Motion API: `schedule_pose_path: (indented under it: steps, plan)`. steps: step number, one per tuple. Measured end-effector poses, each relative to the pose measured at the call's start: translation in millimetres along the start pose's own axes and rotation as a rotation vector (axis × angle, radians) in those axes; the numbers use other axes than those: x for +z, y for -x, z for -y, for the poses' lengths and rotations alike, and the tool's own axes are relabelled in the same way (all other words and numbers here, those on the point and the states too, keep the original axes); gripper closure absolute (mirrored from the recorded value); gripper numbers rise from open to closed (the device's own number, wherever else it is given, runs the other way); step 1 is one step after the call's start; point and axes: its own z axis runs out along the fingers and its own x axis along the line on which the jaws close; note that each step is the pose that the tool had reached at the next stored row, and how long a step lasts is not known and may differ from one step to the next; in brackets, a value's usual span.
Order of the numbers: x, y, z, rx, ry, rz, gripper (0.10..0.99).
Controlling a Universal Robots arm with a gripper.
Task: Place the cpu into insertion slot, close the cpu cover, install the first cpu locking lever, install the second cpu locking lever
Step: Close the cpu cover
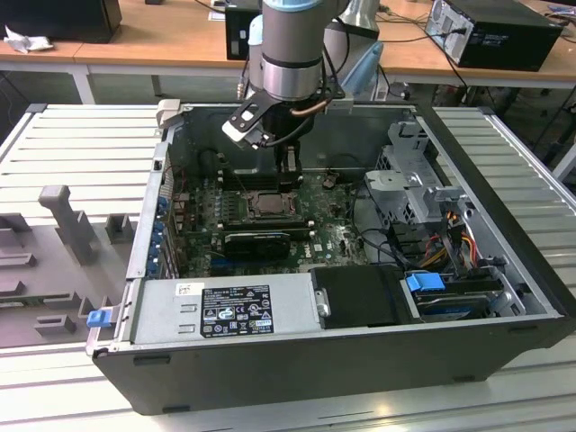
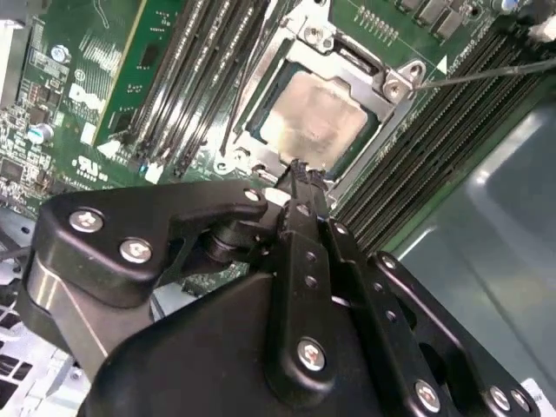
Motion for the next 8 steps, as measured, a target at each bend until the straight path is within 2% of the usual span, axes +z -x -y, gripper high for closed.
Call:
schedule_pose_path:
  steps: [1,3,5,8]
  plan:
    - [0.9,2.1,2.4,0.0,0.001,-0.0009,0.98]
    - [3.2,4.4,11.9,-0.01,0.002,-0.0032,0.98]
    - [3.1,4.4,14.1,-0.01,0.002,-0.0041,0.98]
    - [3.0,4.2,21.5,-0.009,0.002,-0.0042,0.98]
